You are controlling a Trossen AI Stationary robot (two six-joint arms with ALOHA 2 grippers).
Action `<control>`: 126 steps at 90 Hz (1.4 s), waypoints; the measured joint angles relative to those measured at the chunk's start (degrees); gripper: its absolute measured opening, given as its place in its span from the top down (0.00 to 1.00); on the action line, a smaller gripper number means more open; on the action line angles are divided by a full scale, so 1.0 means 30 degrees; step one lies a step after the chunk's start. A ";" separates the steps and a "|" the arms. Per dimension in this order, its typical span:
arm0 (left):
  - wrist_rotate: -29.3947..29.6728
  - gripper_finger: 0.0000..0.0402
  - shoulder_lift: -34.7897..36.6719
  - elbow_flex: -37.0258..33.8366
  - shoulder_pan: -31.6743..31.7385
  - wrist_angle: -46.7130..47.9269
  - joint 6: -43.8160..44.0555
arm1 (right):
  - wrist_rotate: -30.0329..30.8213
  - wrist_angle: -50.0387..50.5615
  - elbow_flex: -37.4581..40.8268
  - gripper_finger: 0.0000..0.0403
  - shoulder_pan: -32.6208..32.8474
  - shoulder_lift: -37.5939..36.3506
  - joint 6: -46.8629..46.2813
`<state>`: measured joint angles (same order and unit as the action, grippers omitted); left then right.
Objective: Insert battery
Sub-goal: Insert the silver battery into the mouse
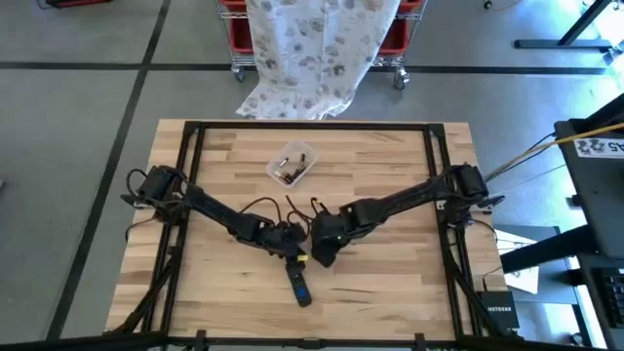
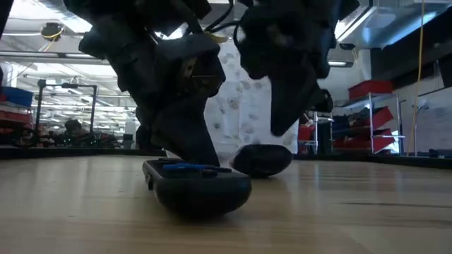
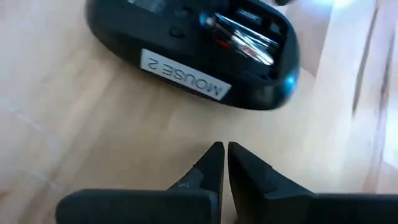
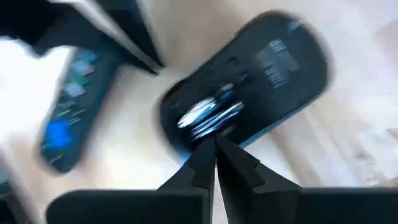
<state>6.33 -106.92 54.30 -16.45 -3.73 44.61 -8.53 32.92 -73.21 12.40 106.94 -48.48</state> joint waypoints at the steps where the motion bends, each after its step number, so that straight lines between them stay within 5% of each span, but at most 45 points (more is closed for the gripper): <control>1: 0.0002 0.99 0.0012 0.0000 -0.0024 0.0015 0.0002 | -0.0133 0.0001 0.0000 1.00 0.0000 -0.0046 0.0059; 11: 0.0018 0.99 0.0163 0.0000 -0.0095 0.0053 0.0123 | -0.1222 -0.0073 -0.0052 1.00 0.0007 -0.0460 0.0706; 36: 0.0263 0.99 0.0221 0.0000 0.0017 0.0465 0.0146 | -0.0073 0.1783 0.0677 1.00 0.0005 -0.0014 -0.0264; 67: 0.2329 0.99 0.2005 0.0000 0.0017 0.5618 0.0007 | -0.0520 -0.0955 0.1559 1.00 0.0124 0.0238 -0.0869; 92: 0.2499 0.99 0.2159 0.0000 0.0104 0.5465 0.0075 | -0.0879 -0.4113 0.1574 1.00 0.0124 0.0808 -0.0867; 126: 0.2605 0.99 0.2137 -0.0007 0.0112 0.4013 -0.0048 | -0.0419 -0.3877 0.1566 1.00 0.0124 0.0801 -0.0745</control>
<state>14.14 -100.51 54.28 -16.12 8.31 44.47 -9.79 21.28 -68.51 12.78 109.34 -50.72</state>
